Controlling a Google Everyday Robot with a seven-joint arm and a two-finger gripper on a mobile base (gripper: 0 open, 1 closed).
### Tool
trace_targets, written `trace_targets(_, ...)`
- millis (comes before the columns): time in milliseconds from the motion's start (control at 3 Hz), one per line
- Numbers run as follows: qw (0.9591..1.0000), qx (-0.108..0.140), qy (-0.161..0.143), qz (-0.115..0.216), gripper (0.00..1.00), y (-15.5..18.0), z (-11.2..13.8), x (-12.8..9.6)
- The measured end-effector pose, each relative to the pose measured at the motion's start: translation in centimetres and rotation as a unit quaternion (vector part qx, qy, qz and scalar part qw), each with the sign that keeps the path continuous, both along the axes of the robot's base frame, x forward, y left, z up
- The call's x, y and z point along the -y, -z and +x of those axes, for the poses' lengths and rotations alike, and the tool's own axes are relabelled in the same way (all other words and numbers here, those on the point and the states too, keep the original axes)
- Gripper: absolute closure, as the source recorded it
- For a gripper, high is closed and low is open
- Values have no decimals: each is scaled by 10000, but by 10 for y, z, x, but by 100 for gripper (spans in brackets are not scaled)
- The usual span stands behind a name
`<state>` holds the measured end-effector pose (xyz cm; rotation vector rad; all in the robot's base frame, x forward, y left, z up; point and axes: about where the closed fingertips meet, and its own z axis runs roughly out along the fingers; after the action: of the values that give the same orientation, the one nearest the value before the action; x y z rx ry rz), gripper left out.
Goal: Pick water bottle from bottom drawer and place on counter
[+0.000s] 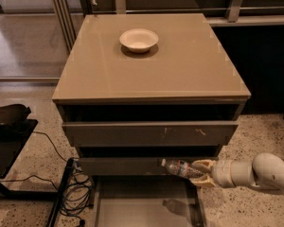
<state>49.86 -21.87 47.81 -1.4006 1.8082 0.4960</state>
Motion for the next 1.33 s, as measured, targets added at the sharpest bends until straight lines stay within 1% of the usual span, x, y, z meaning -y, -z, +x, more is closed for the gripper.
trace_targets(333, 9997, 215, -28, -57, 100, -41, -13, 3)
trace_targets(667, 9977, 635, -76, -239, 100, -101, -24, 6)
trace_targets(1000, 9946, 952, -195, -352, 100, -153, -24, 10)
trace_targets(1333, 9917, 1199, -297, -353, 100, -202, -15, 20)
